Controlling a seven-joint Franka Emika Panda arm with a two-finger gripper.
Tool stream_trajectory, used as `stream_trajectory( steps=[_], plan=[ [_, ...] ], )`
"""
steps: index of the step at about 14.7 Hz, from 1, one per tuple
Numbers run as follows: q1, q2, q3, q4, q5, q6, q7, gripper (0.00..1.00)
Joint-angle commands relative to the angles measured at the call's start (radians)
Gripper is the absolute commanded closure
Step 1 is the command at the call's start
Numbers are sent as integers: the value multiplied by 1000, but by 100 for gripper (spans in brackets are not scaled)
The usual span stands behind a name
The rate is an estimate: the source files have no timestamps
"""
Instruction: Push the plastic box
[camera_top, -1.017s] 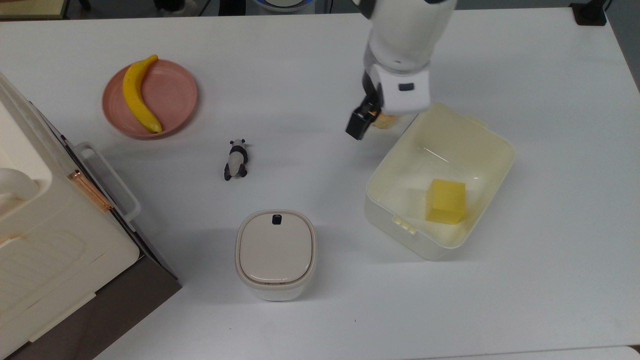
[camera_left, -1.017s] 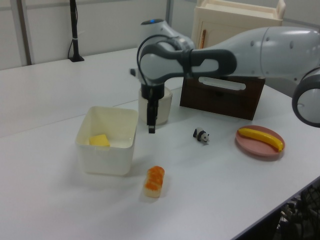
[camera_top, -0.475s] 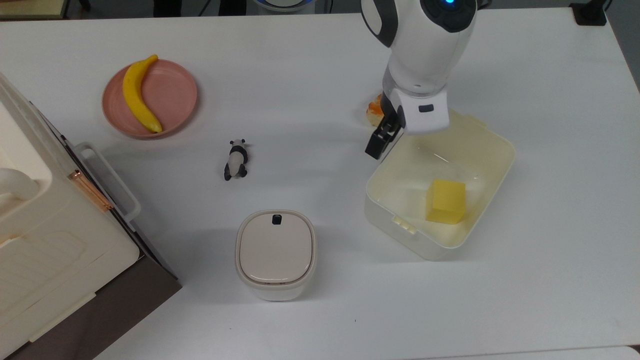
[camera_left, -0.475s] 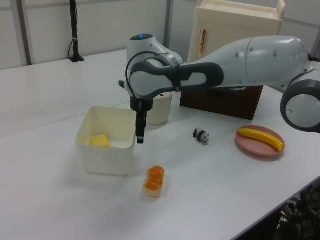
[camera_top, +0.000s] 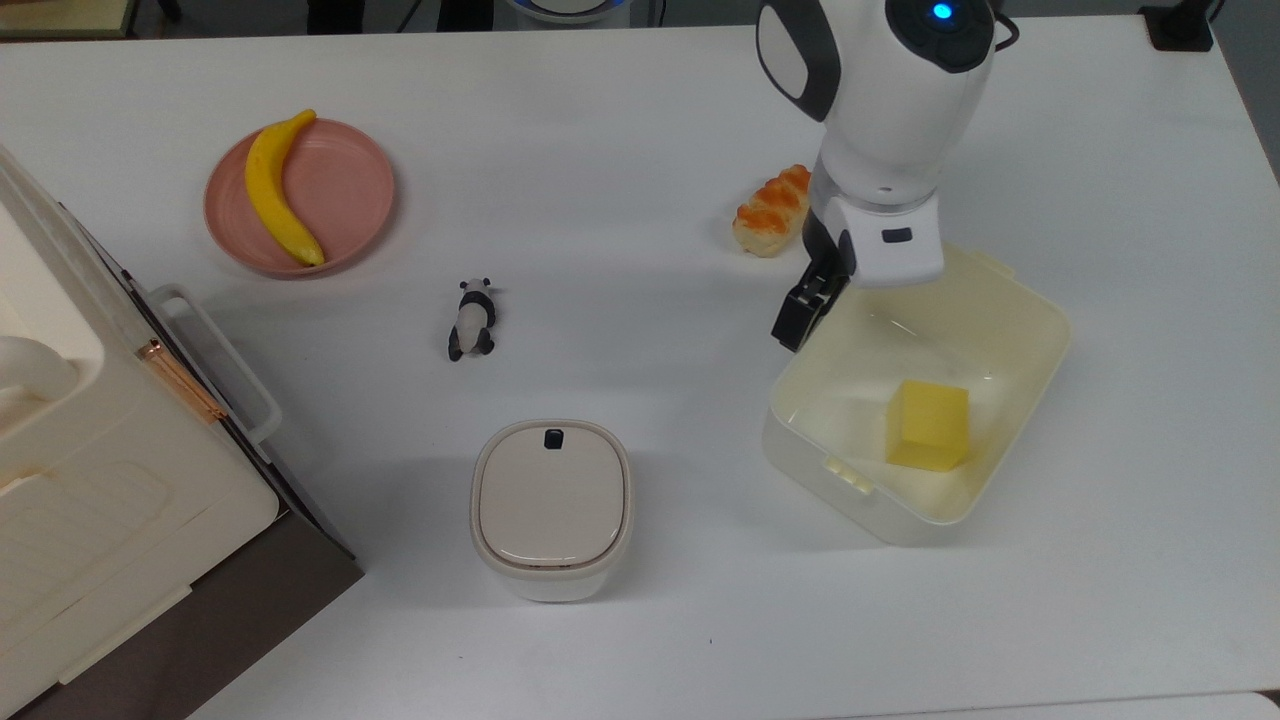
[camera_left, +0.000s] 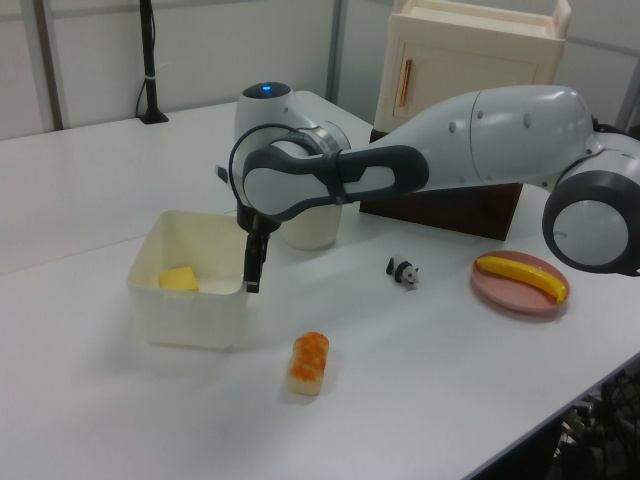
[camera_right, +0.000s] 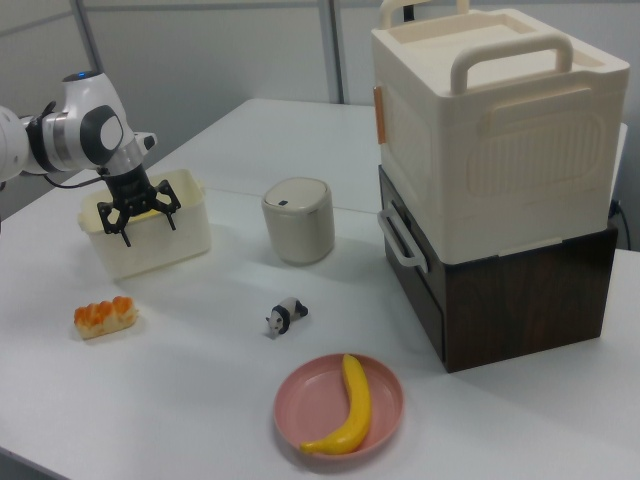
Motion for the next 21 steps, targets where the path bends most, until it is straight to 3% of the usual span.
stream_trajectory(
  steps=[1, 4, 7, 12, 15, 16, 21],
  plan=[
    [41, 9, -17, 17, -19, 37, 67, 0],
    [43, 3, -18, 17, -25, 50, 77, 0],
    [19, -70, -15, 0, -22, 19, 144, 0],
    [-131, -202, 15, -4, -19, -176, 470, 0],
    [-309, -284, 124, -6, -15, -311, 621, 0],
    [-349, -299, 146, -6, -15, -357, 624, 0],
    [-406, -316, 131, 6, -7, -426, 614, 0]
  ],
)
